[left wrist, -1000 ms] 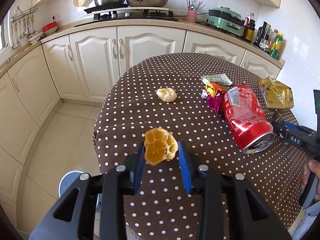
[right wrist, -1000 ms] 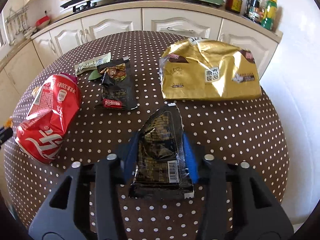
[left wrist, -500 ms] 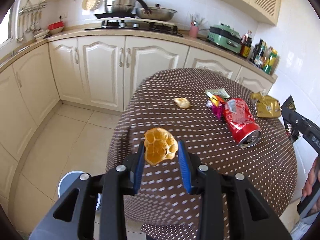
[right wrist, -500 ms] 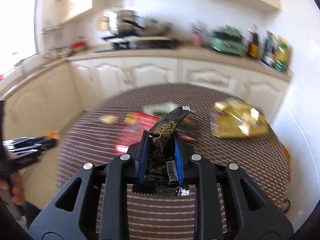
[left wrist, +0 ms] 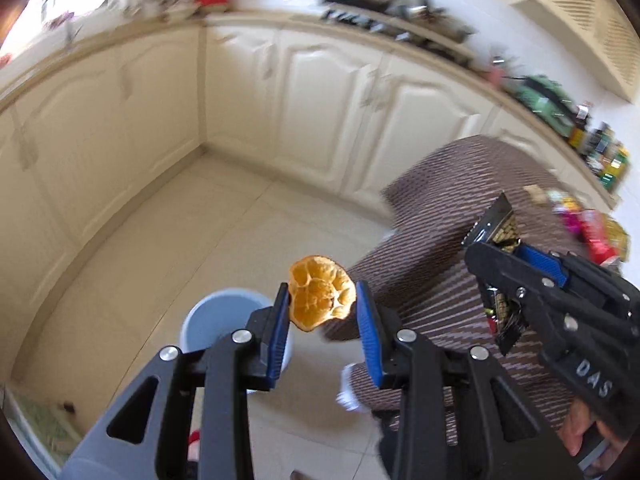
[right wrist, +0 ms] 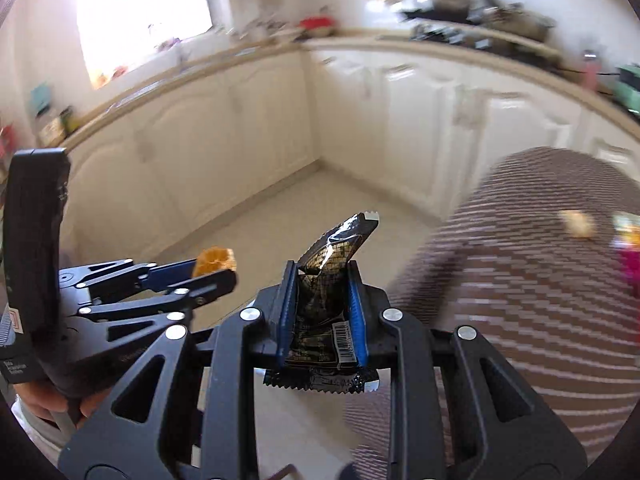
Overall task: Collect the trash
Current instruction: 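Carry both items over the blue bucket and open both tools to drop them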
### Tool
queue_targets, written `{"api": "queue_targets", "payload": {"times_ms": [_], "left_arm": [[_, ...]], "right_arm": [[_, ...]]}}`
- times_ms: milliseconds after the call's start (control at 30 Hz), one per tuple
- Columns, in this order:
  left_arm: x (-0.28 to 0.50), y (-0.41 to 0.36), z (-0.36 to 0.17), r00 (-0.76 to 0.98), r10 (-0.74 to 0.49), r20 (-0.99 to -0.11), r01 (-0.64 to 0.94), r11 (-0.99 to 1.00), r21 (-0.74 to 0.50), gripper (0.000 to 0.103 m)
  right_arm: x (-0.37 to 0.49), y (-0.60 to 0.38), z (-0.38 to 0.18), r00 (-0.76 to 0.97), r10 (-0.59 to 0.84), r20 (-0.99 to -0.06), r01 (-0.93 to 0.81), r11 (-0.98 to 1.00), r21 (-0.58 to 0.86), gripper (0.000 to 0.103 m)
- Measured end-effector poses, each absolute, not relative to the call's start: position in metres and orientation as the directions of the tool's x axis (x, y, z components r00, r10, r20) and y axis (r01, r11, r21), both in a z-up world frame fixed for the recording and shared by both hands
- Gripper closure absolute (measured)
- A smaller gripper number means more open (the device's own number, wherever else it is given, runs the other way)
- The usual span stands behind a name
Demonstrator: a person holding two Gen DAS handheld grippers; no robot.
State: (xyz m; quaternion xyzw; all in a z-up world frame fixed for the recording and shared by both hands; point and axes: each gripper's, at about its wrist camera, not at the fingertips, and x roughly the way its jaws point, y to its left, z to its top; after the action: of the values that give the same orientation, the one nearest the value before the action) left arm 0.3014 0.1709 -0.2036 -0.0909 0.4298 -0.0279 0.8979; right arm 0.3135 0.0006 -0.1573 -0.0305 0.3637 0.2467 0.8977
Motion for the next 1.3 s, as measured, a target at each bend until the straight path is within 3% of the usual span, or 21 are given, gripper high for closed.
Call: {"api": "queue_targets", "payload": {"times_ms": [267, 467, 533, 633, 767, 1067, 1300], "left_arm": [[0.331, 0.268, -0.312, 0.454, -0.094, -0.886, -0.229, 0.949, -0.218, 0.071], [0.353, 0.288, -0.354, 0.445, -0.160, -0.881, -0.264, 0.917, -0.300, 0.070], [0.354, 0.291, -0.363, 0.469, -0.179, -0.865, -0.266, 0.905, -0.331, 0.067], [0.358, 0.302, -0.378, 0.472, -0.197, -0.859, -0.299, 0.881, -0.366, 0.047], [0.365, 0.308, -0.387, 0.466, -0.173, -0.867, -0.328, 0.877, -0.351, 0.041], [0.367, 0.326, -0.424, 0.320, -0.099, -0.942, -0.429, 0.871, -0.237, 0.040], [0.365, 0.331, -0.420, 0.329, -0.074, -0.941, -0.429, 0.877, -0.219, 0.040]], "right_arm": [[0.361, 0.096, -0.266, 0.431, 0.443, -0.786, -0.494, 0.845, 0.206, 0.079], [0.391, 0.124, -0.323, 0.378, 0.397, -0.836, -0.459, 0.865, 0.204, 0.079], [0.395, 0.126, -0.332, 0.377, 0.391, -0.840, -0.452, 0.869, 0.201, 0.079], [0.401, 0.126, -0.348, 0.362, 0.384, -0.850, -0.432, 0.877, 0.212, 0.079], [0.407, 0.133, -0.371, 0.331, 0.382, -0.863, -0.413, 0.881, 0.231, 0.079], [0.416, 0.151, -0.390, 0.306, 0.389, -0.869, -0.400, 0.881, 0.254, 0.077], [0.417, 0.166, -0.397, 0.301, 0.391, -0.870, -0.402, 0.879, 0.256, 0.073]]}}
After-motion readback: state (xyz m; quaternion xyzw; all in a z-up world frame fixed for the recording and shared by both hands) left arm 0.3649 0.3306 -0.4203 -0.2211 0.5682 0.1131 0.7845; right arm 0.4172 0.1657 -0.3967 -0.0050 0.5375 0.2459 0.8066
